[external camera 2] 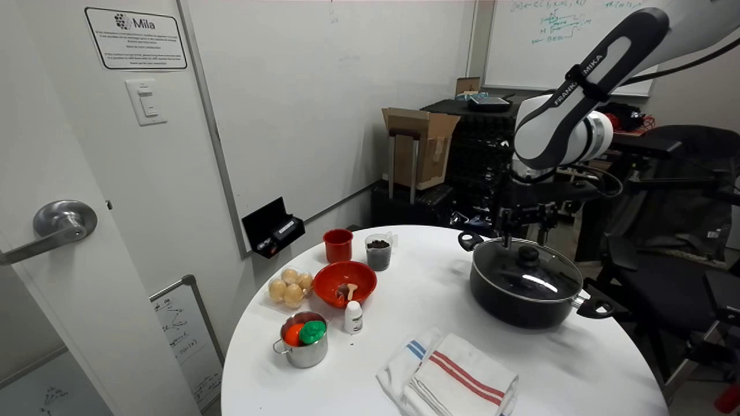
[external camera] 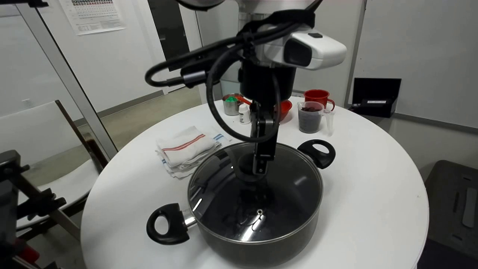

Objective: Pick up the lid and cover the pot

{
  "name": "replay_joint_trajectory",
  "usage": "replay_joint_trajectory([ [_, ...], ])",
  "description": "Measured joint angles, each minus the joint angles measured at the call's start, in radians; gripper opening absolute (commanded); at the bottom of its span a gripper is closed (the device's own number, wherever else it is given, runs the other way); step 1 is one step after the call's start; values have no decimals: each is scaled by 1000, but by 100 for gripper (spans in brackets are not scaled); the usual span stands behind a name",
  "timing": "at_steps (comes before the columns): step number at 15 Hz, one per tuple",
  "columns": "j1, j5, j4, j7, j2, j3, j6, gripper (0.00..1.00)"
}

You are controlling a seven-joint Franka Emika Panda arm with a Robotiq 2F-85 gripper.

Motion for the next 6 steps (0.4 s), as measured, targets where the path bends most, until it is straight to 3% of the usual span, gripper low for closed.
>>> replay_joint_trajectory([
  [6,15,-1,-11,1,-36,0,0,100],
])
